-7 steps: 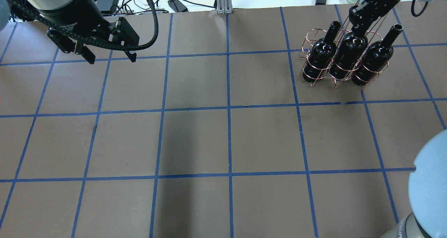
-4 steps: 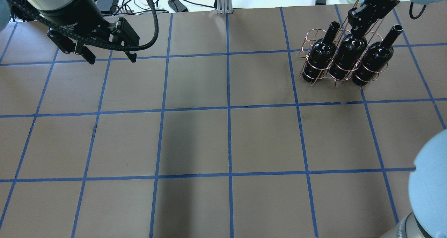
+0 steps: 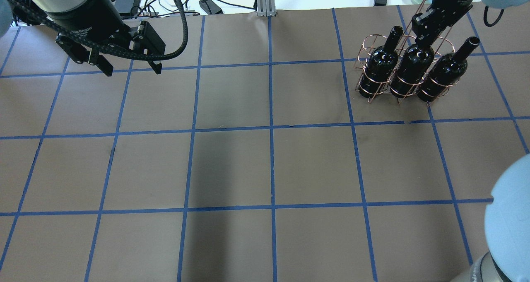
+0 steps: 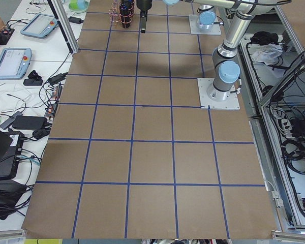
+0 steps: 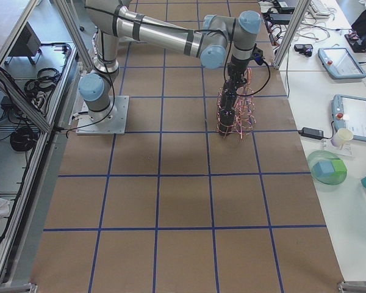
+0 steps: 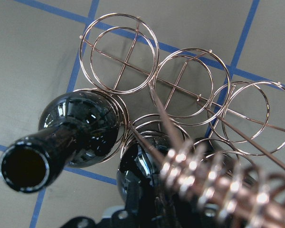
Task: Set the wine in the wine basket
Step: 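Push the bottle down into the rack slot with the right gripper, then open the right gripper and raise it away from the rack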
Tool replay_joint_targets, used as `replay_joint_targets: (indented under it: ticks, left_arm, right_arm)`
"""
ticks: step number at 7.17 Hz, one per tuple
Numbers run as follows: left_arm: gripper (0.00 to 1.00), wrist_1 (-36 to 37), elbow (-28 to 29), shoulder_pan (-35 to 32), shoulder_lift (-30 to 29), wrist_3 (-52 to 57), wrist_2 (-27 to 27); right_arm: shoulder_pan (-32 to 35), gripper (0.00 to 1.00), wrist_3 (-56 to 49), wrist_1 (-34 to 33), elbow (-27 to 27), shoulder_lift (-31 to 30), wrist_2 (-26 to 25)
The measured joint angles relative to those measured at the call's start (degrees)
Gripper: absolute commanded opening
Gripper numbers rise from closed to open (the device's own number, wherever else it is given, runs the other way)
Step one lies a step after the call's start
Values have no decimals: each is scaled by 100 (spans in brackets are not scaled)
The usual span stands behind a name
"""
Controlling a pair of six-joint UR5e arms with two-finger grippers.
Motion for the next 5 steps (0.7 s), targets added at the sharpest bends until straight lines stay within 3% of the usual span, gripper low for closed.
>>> replay_joint_targets:
  ticks: [2,3,5]
  left_arm:
    - [100,0,0,0,1,0,0]
    - [100,0,0,0,1,2,0]
    - [100,0,0,0,2,8,0]
  right_arm:
    - [-1,60,-2,-9,39,-16,-27]
    - [-3,76,0,-8,41,-40,-42]
    - [-7,89,26,9,43,-144,-66]
